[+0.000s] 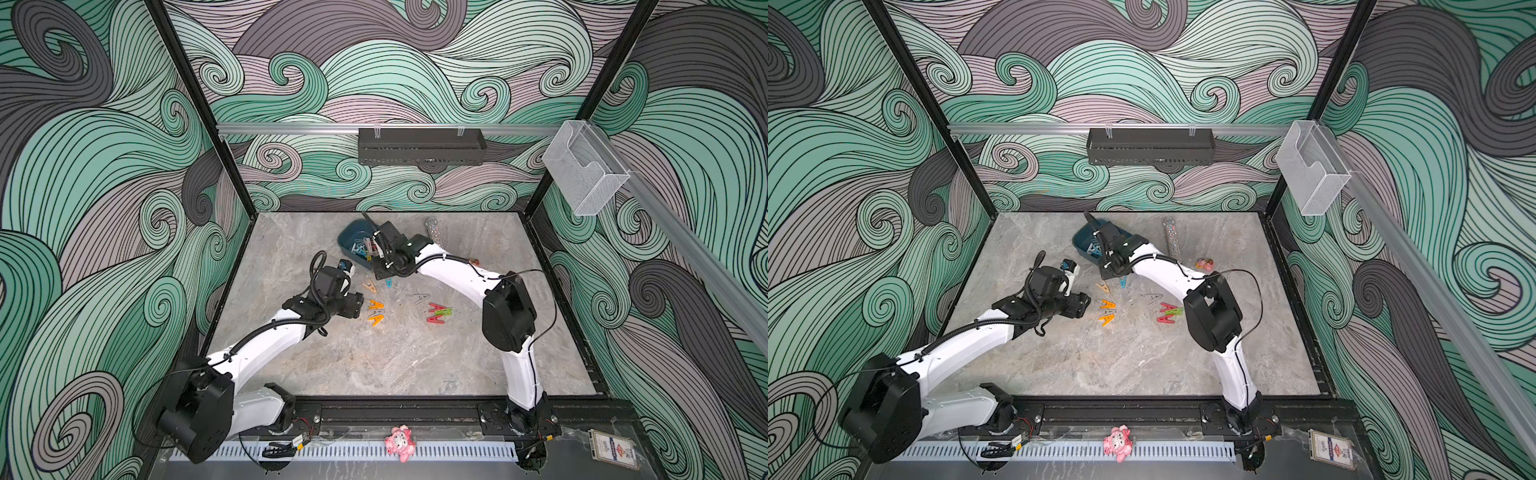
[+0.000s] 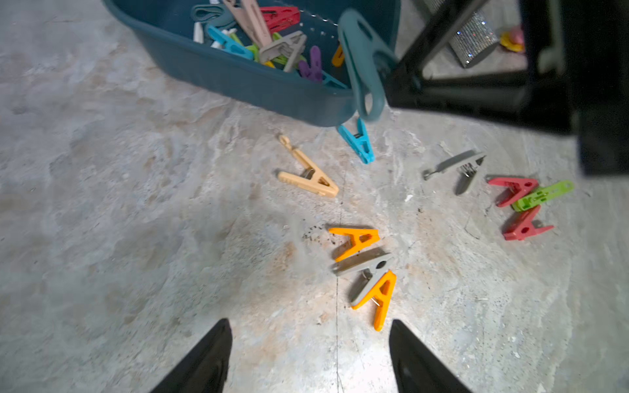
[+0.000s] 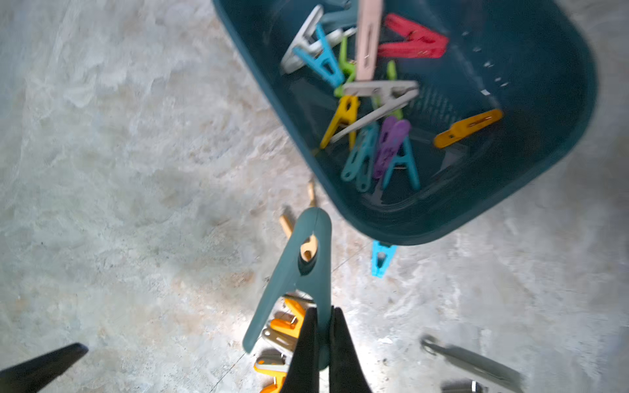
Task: Put the clothespins into the storage box
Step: Place the clothespin in the storage box.
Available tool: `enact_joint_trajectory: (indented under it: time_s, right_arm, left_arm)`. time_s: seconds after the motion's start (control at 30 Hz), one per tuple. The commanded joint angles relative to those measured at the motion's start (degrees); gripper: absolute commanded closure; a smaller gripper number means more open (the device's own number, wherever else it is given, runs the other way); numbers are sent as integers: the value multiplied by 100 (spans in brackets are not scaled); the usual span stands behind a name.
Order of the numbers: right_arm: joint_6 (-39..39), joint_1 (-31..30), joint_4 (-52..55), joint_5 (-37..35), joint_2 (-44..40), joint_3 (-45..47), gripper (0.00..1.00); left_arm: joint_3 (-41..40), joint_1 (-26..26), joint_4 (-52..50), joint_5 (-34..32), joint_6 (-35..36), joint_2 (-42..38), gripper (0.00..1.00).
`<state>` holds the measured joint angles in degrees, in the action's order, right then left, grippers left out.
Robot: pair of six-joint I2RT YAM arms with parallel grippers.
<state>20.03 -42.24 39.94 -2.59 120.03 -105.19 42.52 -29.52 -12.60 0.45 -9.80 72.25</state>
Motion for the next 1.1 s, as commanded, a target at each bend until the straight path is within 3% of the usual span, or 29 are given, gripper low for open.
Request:
enact_joint_trajectory:
  time_s: [0.0, 0.3, 0.4, 0.5, 0.63, 0.8, 0.93, 1.07]
  right_arm:
    - [-41, 188, 302, -59, 175, -154, 97]
    - [63, 442, 457, -258, 985, -1274, 95]
    - [34, 457, 595, -394, 1301, -1715, 89]
    - [64, 462, 737, -457, 1449, -2050, 77]
    - [80, 438, 850, -426, 1292, -2181, 70]
    - [160, 362, 826, -290, 482, -1417, 69]
    - [351, 106, 435, -302, -454, -28, 68]
    - [698, -284, 189, -331, -1030, 1039, 67]
  left_arm:
    - [466, -123, 110, 572, 645, 421, 25]
    - [1056, -250, -330, 865, 893, 1214, 26]
    - [1064, -256, -362, 834, 868, 1257, 26]
    - [1074, -256, -413, 756, 822, 1278, 26]
    - [1105, -261, -528, 648, 787, 1266, 26]
    - [1051, -263, -734, 122, 565, 961, 26]
    - [722, -250, -902, -695, 49, 385, 26]
    - [169, -239, -916, -1045, -439, -278, 26]
